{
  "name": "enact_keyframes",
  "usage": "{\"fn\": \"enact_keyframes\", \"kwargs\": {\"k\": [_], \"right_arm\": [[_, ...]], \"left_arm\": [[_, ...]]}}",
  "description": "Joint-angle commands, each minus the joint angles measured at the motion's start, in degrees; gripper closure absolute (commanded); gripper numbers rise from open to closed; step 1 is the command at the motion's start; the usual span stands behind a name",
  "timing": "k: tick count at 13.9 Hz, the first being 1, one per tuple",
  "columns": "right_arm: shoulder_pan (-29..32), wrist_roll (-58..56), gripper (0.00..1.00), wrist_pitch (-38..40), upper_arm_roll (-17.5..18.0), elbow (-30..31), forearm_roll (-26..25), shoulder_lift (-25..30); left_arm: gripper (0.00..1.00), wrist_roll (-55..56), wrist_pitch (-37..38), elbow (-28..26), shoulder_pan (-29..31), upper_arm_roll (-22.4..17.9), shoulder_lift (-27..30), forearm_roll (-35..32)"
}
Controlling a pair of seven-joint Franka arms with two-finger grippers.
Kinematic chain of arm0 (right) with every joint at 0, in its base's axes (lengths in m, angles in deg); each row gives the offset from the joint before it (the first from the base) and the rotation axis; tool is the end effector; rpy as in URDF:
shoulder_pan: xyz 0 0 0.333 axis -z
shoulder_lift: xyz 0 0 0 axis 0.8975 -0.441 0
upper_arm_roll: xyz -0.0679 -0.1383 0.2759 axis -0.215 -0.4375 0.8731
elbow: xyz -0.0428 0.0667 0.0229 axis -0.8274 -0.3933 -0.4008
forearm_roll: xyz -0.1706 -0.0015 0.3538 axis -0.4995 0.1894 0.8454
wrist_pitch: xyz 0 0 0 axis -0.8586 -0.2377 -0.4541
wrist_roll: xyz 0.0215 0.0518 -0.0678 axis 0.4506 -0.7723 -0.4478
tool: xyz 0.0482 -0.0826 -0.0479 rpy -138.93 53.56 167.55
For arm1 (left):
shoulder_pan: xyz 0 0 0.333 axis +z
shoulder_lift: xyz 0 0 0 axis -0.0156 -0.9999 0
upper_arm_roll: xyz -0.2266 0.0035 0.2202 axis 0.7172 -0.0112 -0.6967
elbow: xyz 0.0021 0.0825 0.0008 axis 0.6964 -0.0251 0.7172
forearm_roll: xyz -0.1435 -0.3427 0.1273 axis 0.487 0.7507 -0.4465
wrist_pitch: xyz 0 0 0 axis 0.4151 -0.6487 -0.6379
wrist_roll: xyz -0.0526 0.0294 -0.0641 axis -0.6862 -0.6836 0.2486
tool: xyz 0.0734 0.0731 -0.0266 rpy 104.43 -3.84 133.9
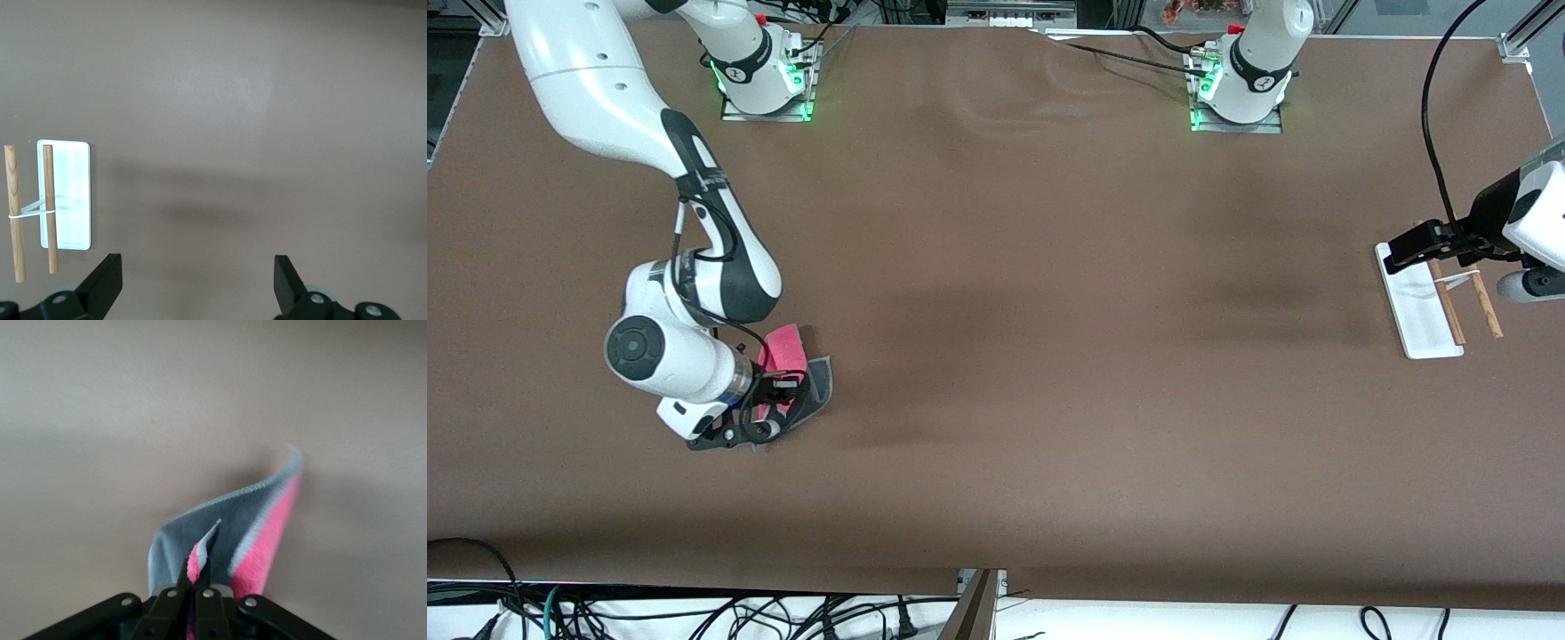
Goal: Pass towel and hang on rack
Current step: 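Lift the towel with the right gripper while the left gripper approaches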
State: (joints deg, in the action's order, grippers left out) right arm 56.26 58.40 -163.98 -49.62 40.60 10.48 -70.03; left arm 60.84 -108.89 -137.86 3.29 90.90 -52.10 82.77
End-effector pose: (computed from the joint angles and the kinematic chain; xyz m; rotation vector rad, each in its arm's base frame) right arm 0.7123 0.1538 0.2823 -3.0521 -0.2505 -0.0102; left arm 0.5893 0.0052 0.5774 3.1047 0.2403 -0.0715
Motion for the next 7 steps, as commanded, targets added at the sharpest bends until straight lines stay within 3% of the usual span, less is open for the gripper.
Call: {"fn": "enact_keyframes", "kwargs": {"k": [1,5,7], "right_arm": [[-0.59,-0.78,1.0,8.37,0.64,-8.11,1.15,1.04],[-3.49,0.36,1.0,11.12,6.25,-15.24,0.97,1.22],[-6.38,6.48,1.0,10.16,7.67,-17.61,0.8,1.22]], "left_arm": [[0.0,-1.21,0.79,1.62,-0.2,0.3,-1.2,-0.73],[0.0,-1.56,1.84,1.27,-0.2,0.48,-3.04,-0.73],[0.0,-2.18,6.74,1.79,-0.81,0.57,-5.41,-0.73]]}}
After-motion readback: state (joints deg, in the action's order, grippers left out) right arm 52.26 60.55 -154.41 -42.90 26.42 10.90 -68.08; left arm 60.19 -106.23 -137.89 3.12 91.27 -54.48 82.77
